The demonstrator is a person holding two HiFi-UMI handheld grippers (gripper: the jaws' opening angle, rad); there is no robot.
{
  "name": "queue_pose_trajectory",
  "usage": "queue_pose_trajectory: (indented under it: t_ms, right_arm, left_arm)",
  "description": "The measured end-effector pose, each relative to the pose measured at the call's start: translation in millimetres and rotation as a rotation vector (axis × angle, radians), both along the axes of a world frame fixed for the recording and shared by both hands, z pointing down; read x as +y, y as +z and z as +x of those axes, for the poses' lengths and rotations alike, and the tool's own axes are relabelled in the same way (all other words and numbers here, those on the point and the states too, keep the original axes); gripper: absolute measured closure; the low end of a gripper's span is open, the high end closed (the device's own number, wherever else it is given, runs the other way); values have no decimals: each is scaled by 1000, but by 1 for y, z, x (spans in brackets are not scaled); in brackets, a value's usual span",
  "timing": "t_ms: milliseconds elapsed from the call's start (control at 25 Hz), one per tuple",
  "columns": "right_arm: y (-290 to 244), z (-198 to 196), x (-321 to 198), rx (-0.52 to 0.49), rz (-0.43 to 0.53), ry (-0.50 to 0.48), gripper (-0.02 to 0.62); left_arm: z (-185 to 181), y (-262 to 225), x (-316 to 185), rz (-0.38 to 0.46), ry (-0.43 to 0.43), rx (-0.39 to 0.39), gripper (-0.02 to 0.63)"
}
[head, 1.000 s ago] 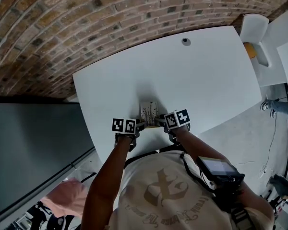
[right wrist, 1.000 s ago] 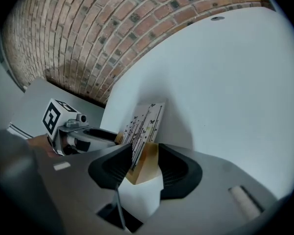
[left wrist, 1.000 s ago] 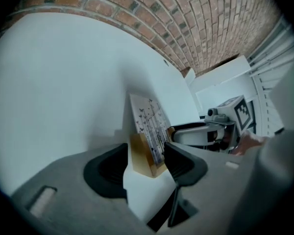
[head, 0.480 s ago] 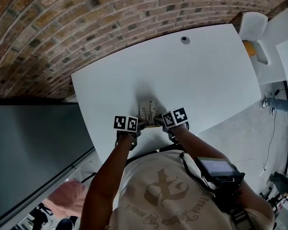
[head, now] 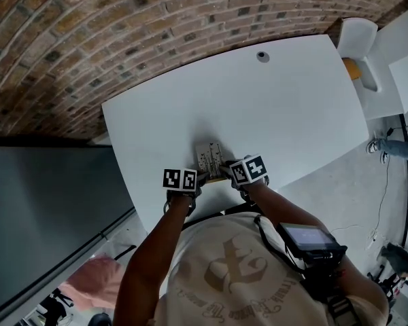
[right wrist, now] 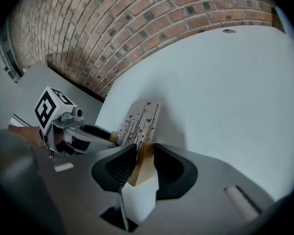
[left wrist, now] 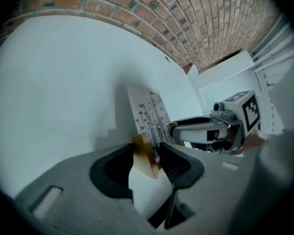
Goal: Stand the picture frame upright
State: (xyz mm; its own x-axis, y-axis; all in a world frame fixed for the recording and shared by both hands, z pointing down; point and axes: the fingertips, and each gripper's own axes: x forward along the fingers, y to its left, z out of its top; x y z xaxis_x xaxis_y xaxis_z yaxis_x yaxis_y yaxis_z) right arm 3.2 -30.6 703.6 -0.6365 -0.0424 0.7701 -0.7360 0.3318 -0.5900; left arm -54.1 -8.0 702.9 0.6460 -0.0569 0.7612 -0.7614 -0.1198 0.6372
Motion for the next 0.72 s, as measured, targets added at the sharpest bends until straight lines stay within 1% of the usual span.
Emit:
queue_pose_trajectory:
  t_ms: [160, 360, 640, 720]
  right_arm:
    - [-11, -4, 1, -7, 69, -17, 480]
    - [-13, -5, 8, 20, 98, -1, 499]
    - [-29, -27, 16, -17, 124, 29, 508]
    - [-33, -31, 14, -7, 153, 34, 509]
  left_arm:
    - [-3, -5, 4, 45, 28, -9, 445]
    - [-11, -10, 12, 83, 35, -2, 465]
    - [-29, -19, 15, 143, 25, 0, 476]
    - [-36, -23, 14, 169, 20, -1, 477]
